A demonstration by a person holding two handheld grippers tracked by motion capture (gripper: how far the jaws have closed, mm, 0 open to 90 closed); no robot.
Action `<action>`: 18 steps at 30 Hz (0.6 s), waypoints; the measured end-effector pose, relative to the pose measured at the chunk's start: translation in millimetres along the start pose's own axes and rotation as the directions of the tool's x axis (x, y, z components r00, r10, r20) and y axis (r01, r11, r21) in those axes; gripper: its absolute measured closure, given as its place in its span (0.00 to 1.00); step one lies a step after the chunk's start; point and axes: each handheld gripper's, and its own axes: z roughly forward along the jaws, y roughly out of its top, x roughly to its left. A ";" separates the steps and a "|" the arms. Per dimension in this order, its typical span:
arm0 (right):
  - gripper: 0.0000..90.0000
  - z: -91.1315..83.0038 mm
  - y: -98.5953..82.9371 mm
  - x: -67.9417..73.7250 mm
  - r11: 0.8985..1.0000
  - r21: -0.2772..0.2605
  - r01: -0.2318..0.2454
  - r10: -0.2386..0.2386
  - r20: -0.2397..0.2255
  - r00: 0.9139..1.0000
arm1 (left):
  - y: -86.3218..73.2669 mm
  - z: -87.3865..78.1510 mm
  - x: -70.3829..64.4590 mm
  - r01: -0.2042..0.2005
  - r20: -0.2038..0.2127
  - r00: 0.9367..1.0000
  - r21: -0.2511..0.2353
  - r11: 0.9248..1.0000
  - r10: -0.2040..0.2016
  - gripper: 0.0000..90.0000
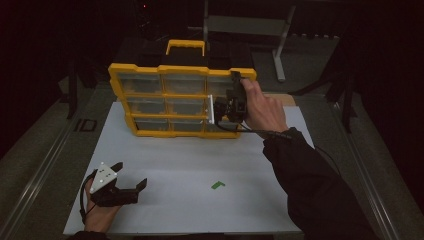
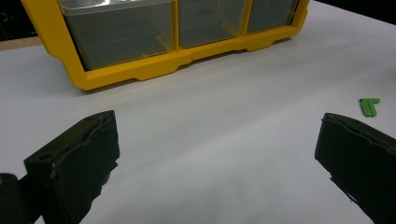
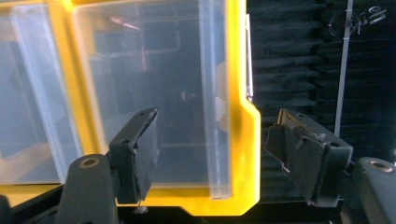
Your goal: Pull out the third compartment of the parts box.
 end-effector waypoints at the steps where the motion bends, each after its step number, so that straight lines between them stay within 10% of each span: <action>1: 0.37 1.3 0.3 -1.1 1.000 0.000 0.004 -0.004 0.003 1.000 | 0.0 0.1 -0.2 0.000 0.001 1.000 0.000 1.000 0.000 0.00; 18: 0.52 6.1 0.6 -3.4 0.999 0.016 0.036 -0.036 0.052 0.998 | 0.1 0.0 -0.5 -0.002 0.003 1.000 0.000 1.000 0.002 0.00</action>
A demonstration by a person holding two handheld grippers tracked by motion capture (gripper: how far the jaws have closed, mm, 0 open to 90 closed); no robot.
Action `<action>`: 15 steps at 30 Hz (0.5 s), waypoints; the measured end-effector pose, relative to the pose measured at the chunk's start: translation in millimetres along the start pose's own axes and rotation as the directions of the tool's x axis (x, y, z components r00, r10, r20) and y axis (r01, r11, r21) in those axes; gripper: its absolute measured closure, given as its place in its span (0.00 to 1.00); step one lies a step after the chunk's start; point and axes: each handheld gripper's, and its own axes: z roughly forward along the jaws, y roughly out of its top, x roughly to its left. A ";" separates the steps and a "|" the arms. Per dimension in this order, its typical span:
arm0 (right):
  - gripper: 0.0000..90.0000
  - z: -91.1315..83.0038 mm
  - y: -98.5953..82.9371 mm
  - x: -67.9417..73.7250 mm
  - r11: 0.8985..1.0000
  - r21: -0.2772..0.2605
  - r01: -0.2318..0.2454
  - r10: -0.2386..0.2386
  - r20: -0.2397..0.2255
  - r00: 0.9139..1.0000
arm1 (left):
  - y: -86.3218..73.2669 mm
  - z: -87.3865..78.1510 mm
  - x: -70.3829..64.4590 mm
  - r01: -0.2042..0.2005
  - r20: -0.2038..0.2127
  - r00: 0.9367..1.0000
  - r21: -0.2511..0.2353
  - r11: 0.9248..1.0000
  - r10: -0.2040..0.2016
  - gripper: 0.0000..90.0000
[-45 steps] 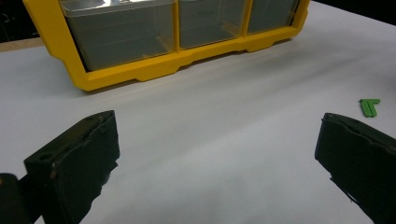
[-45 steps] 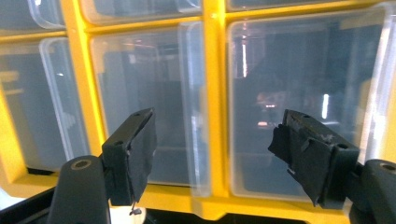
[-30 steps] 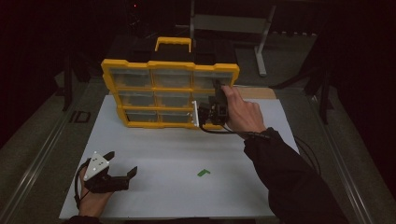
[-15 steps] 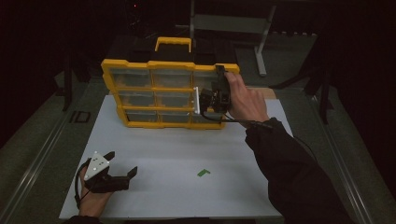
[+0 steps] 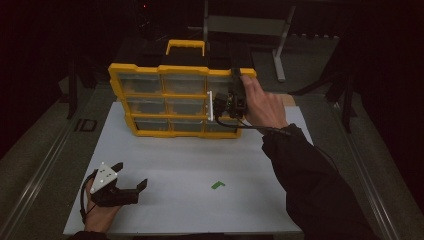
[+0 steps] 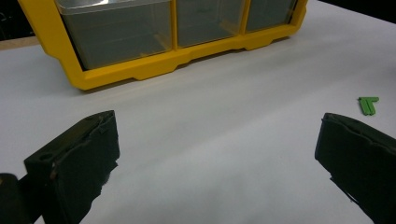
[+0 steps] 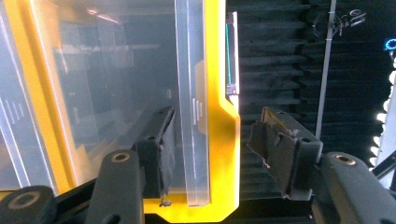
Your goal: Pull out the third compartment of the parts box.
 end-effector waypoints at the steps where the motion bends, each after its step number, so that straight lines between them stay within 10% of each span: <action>1: 0.52 0.3 -0.3 0.3 1.000 -0.002 0.000 0.000 0.006 1.000 | -0.1 0.0 0.1 0.001 0.000 1.000 0.000 1.000 -0.001 0.00; 15: 0.55 1.5 -1.3 2.0 1.000 0.011 0.002 -0.003 0.032 0.999 | -0.1 -0.1 -0.2 0.000 0.000 1.000 0.000 1.000 0.000 0.00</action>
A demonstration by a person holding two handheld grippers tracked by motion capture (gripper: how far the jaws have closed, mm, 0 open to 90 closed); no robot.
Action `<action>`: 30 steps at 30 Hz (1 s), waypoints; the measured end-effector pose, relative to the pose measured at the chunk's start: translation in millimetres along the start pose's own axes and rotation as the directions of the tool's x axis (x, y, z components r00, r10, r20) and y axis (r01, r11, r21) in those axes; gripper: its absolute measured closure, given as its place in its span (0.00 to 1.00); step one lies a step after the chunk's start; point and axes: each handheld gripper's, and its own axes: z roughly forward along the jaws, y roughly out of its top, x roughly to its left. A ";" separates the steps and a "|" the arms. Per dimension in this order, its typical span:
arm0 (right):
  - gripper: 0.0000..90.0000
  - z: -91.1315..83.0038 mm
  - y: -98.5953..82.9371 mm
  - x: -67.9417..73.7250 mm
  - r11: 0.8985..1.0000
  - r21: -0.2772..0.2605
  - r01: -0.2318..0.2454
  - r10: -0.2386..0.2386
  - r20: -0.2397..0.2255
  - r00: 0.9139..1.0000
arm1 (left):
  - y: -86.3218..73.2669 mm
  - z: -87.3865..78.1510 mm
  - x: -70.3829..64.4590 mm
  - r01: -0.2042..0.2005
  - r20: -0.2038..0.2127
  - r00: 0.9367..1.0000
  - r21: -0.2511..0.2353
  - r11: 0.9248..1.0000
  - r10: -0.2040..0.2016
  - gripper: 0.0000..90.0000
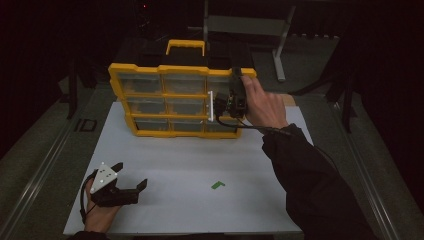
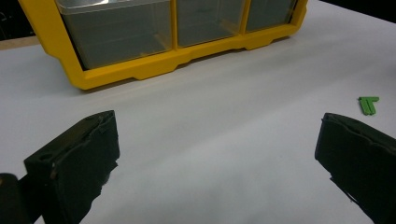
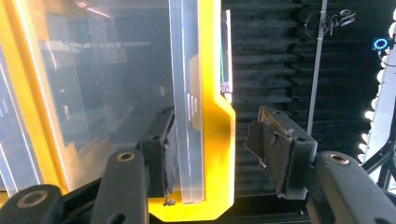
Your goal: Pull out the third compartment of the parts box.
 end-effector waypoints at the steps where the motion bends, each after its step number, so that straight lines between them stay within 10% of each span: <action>1: 0.55 0.0 -0.1 0.1 1.000 0.000 -0.001 0.001 0.000 1.000 | 0.0 0.0 0.0 0.000 0.000 1.000 0.000 1.000 0.000 0.00; 17: 0.58 -10.7 -4.3 0.6 1.000 -0.019 0.007 -0.007 0.001 1.000 | 0.0 0.2 0.0 -0.003 0.000 1.000 0.006 1.000 0.003 0.00; 30: 0.82 -10.2 -2.9 -1.2 0.999 -0.016 0.040 -0.041 -0.089 0.995 | -0.1 0.2 0.0 -0.002 0.001 1.000 0.004 1.000 0.002 0.00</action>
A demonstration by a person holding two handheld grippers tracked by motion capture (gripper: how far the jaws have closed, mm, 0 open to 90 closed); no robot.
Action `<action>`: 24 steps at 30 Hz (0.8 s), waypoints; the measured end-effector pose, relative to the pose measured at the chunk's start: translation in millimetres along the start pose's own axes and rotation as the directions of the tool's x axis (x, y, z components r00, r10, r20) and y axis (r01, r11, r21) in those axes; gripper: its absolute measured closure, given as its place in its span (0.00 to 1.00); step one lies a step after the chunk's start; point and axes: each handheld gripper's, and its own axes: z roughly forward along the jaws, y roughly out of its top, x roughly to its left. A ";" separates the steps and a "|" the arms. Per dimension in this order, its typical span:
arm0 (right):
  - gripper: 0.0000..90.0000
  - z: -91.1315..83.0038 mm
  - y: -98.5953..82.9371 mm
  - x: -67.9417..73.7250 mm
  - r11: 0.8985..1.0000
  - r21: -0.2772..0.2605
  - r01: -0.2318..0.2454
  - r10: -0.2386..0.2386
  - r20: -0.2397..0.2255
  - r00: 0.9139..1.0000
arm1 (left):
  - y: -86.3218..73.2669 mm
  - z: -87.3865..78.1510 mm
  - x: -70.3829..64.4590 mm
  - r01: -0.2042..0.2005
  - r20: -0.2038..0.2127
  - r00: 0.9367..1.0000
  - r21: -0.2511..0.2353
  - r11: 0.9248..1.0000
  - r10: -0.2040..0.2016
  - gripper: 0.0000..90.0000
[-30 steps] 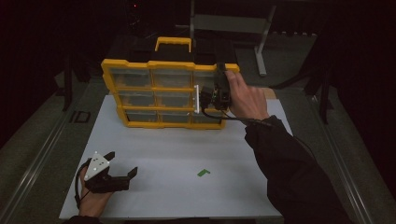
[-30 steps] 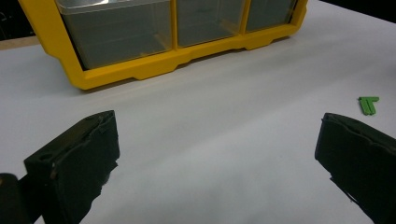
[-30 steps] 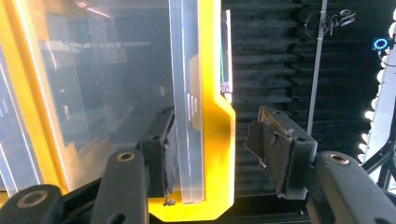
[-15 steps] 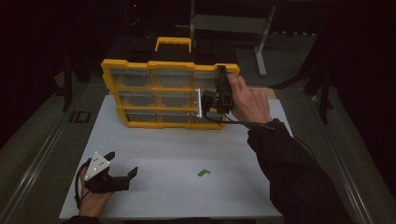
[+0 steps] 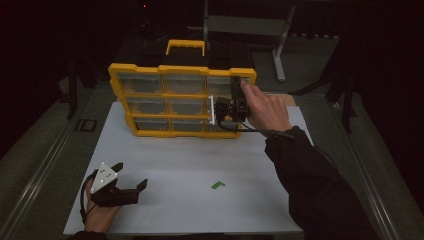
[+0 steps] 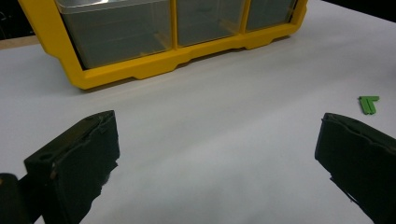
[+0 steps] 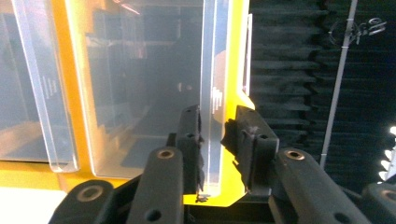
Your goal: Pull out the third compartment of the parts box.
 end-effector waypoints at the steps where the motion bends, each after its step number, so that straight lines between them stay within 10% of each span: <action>1: 0.83 0.1 0.0 -0.1 1.000 0.001 0.000 0.000 -0.006 1.000 | 0.0 0.1 -0.1 0.000 -0.001 1.000 0.000 1.000 0.000 0.00; 24: 0.87 -3.0 0.3 -0.3 1.000 0.003 0.024 -0.024 -0.038 0.999 | 0.0 0.3 0.0 -0.002 0.001 1.000 0.002 1.000 0.002 0.00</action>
